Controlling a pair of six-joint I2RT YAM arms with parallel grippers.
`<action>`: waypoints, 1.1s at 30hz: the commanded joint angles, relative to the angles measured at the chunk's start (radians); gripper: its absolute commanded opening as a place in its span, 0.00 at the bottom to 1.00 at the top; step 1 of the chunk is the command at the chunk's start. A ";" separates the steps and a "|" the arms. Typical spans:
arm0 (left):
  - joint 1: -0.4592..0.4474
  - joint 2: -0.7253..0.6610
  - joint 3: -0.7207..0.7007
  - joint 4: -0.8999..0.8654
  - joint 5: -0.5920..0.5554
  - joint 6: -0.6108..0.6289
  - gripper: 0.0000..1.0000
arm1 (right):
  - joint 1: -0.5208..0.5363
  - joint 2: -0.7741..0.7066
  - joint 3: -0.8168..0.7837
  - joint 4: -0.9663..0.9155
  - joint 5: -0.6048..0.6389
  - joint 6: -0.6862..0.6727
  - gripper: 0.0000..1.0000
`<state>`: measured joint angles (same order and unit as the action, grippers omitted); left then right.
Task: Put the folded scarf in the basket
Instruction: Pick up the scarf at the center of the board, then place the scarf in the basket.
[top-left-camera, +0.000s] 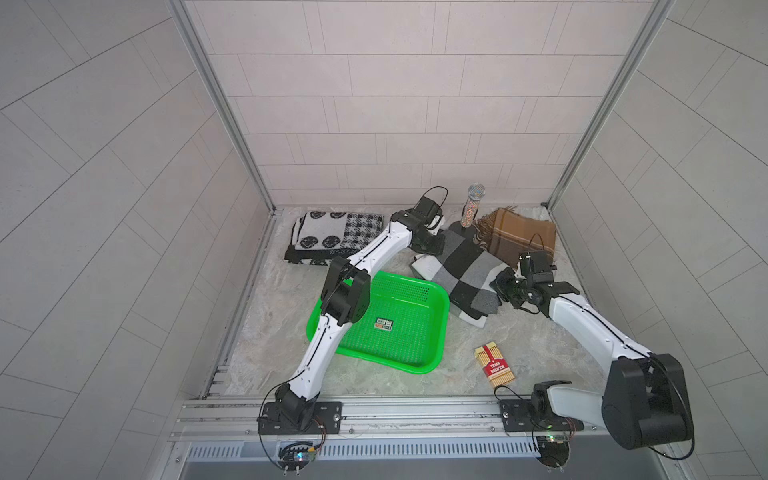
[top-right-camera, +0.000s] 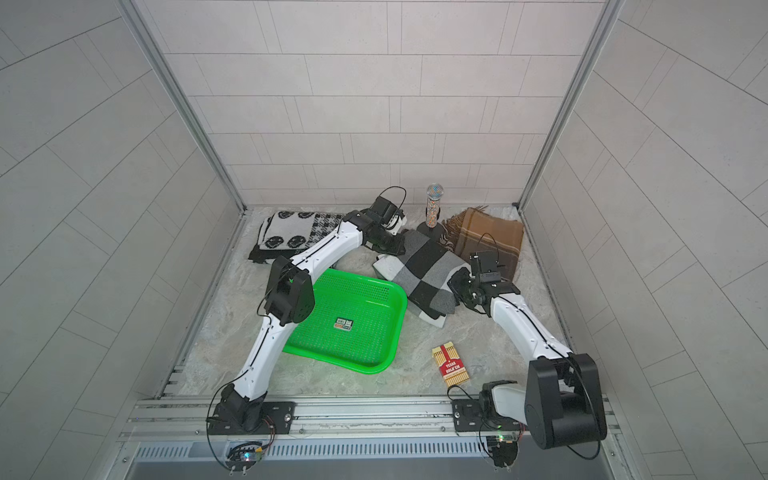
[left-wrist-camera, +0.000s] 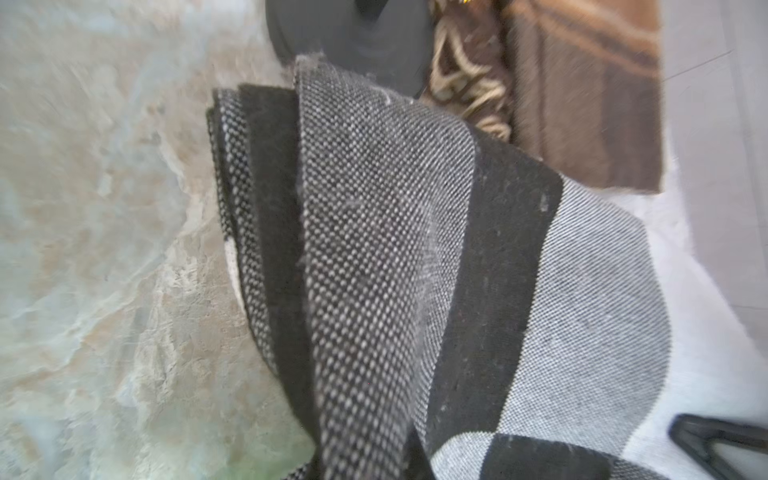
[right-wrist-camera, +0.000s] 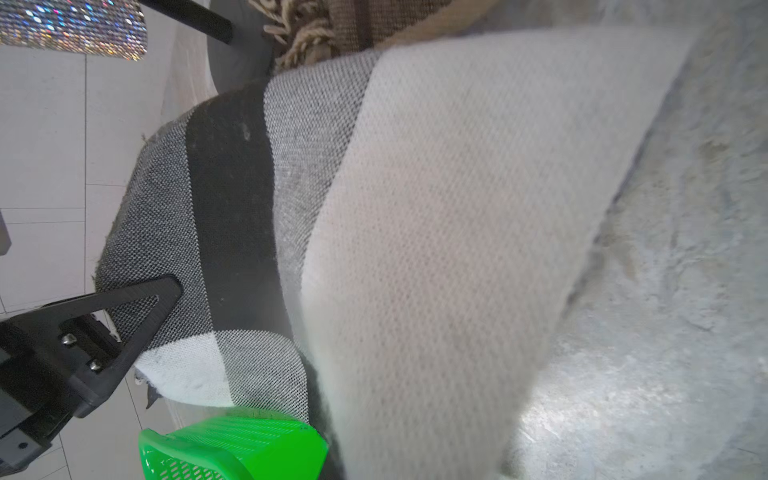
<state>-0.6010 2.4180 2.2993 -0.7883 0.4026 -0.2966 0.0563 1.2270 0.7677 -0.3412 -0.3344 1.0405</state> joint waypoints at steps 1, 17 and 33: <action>0.004 -0.070 0.000 0.026 0.002 -0.049 0.00 | 0.000 -0.046 0.046 -0.079 0.049 -0.026 0.00; -0.007 -0.223 0.016 -0.094 0.028 -0.170 0.00 | 0.000 -0.198 0.198 -0.311 0.051 -0.057 0.00; 0.005 -0.635 -0.314 -0.260 -0.106 -0.172 0.00 | 0.248 -0.302 0.301 -0.460 0.060 -0.041 0.00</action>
<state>-0.6117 1.8824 2.0460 -1.0126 0.3637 -0.4740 0.2581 0.9512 1.0367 -0.7712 -0.3077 0.9913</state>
